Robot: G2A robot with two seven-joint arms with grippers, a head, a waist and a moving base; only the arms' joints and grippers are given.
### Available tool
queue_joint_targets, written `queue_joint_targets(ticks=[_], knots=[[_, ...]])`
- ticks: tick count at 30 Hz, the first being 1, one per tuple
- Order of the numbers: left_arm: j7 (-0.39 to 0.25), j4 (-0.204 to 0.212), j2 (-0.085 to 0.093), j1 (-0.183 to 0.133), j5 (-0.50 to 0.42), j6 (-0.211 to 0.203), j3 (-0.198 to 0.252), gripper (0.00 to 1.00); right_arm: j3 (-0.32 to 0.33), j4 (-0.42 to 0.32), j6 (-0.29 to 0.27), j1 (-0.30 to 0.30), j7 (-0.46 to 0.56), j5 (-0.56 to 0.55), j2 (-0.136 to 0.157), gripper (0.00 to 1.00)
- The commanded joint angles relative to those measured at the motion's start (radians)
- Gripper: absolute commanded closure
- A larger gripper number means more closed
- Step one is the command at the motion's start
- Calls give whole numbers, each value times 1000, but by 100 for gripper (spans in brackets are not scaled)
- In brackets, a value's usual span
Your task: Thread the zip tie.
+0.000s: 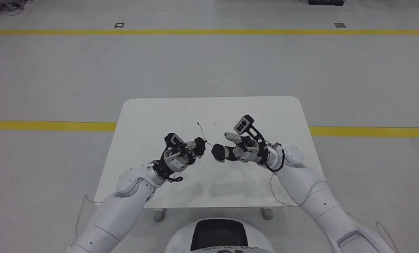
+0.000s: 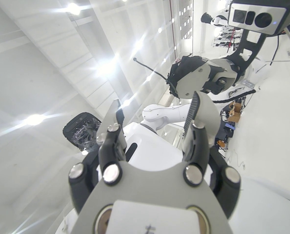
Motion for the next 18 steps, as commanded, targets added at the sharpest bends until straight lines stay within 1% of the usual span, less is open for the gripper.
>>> queue_joint_targets(ticks=[1, 4, 9, 12, 18], knots=[[0, 0, 0, 0, 0, 0, 0, 100, -7, 11, -1, 6, 2, -1, -4, 68], [0, 0, 0, 0, 0, 0, 0, 100, -15, 26, -3, 16, 5, -3, -10, 72], [0, 0, 0, 0, 0, 0, 0, 100, -23, 45, -3, 29, 7, -13, -17, 75], [0, 0, 0, 0, 0, 0, 0, 100, -28, 54, -1, 37, 6, -19, -20, 75], [0, 0, 0, 0, 0, 0, 0, 100, -33, 64, -1, 48, 5, -30, -27, 80]])
